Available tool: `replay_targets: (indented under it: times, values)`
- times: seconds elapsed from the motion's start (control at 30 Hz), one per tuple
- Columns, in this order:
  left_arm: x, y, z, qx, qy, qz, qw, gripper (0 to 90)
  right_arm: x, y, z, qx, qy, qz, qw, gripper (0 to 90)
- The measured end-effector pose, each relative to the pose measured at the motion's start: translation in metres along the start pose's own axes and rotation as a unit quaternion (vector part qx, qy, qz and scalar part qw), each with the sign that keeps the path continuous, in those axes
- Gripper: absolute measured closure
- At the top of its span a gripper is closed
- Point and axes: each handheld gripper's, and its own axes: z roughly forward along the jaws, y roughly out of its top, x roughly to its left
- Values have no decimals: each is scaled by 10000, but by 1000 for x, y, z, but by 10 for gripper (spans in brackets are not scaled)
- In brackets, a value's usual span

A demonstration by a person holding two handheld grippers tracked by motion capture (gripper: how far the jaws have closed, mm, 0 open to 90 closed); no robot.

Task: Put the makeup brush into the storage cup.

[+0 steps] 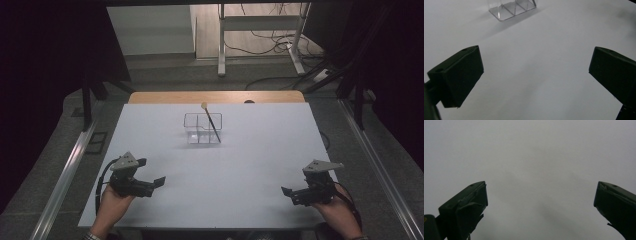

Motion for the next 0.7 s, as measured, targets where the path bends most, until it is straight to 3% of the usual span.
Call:
replay_targets:
  times: [0.7]
  values:
    - [9, -23, -22, 74, 321, -159, 9993, 0, 0, 0, 1, 14, -2, 10, 10000, 0]
